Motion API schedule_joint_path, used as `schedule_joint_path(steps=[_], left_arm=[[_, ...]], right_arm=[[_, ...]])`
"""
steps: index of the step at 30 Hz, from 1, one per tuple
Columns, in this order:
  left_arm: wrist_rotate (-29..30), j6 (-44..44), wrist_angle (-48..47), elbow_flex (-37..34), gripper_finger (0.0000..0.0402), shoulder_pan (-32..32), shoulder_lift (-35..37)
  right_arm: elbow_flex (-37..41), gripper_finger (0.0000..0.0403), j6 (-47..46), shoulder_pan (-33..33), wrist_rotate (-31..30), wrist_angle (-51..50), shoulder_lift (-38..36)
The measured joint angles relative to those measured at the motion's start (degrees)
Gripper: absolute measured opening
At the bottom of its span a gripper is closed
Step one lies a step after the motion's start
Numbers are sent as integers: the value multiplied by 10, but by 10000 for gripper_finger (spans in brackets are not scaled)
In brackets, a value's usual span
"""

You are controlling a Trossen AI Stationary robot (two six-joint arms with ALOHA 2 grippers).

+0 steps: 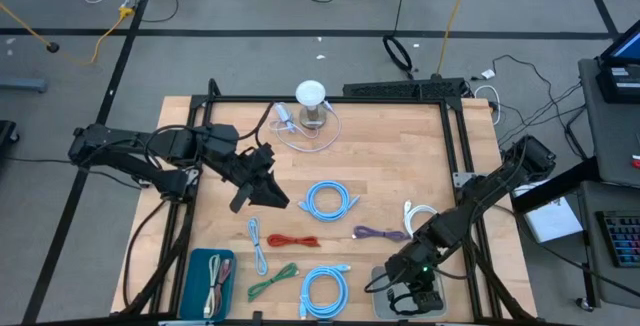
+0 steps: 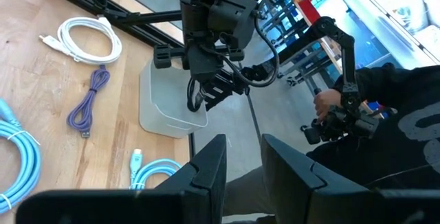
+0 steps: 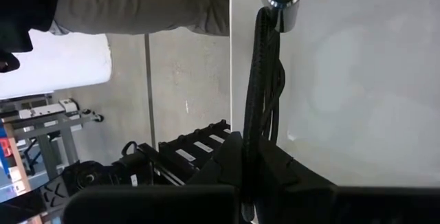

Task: Pick & Place USB Port
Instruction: Put the black video cable into the gray bin

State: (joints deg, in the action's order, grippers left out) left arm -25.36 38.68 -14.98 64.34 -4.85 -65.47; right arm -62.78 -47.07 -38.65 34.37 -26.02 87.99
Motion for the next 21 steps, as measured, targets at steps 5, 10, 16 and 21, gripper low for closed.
schedule_joint_path(steps=[5,10,16,21], left_arm=[[4,0,0,0,93,0,0],[4,1,0,0,93,0,0],[4,4,0,0,93,0,0],[4,5,0,0,93,0,0]], right_arm=[[13,1,-5,0,1,10,0],[47,2,-37,0,5,56,0],[65,1,-43,-1,3,78,0],[72,1,-32,-1,-14,77,0]])
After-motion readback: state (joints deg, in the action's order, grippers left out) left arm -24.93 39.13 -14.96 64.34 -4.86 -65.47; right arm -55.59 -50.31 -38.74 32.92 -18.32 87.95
